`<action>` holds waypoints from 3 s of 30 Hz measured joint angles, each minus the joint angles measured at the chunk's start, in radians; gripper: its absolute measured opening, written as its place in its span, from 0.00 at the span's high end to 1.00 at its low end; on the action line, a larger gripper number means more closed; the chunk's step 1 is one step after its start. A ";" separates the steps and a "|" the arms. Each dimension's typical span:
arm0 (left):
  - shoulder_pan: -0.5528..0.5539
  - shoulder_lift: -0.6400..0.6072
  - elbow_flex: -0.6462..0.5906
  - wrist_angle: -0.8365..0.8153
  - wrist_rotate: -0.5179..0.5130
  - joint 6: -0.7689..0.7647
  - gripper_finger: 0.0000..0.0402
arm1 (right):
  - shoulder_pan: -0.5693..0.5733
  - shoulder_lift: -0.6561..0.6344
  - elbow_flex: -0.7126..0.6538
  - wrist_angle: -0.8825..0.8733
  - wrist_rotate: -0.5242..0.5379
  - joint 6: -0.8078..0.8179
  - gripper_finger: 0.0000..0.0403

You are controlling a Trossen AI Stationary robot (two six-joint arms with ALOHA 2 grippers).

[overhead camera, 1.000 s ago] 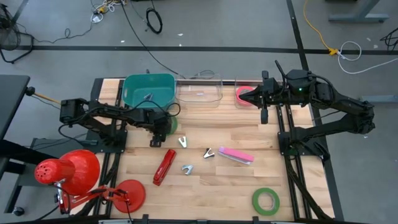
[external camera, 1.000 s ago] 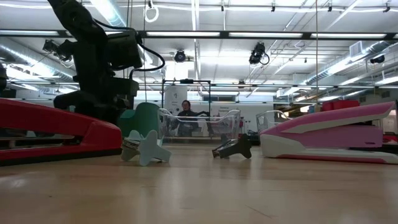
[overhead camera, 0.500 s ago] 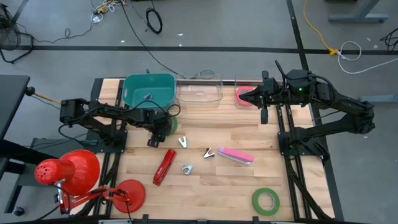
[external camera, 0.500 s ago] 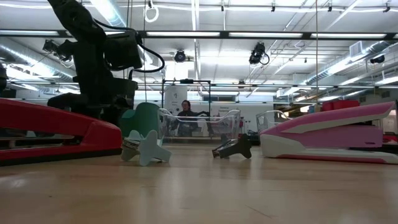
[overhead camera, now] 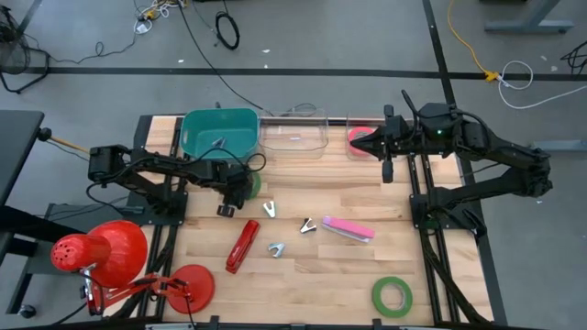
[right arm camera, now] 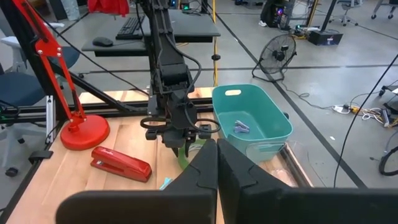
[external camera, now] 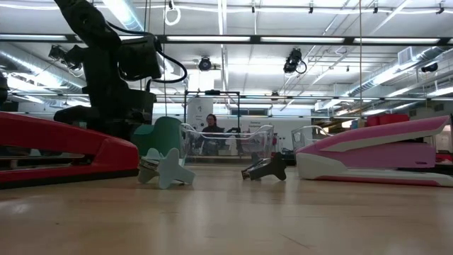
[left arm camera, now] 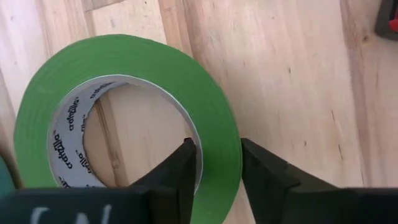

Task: Pick and place Stapler, Stapler remover, tape
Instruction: Put the top green tape into the right transparent bin

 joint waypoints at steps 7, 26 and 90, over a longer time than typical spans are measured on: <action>0.000 0.000 0.000 -0.001 0.000 -0.006 0.73 | 0.000 0.006 0.000 0.000 0.000 0.004 1.00; 0.000 0.001 0.166 -0.129 -0.016 -0.034 0.75 | 0.000 0.005 0.000 0.002 0.000 -0.007 1.00; -0.058 0.000 0.793 0.441 0.227 -0.424 0.75 | 0.000 0.005 0.000 0.122 0.000 -0.053 1.00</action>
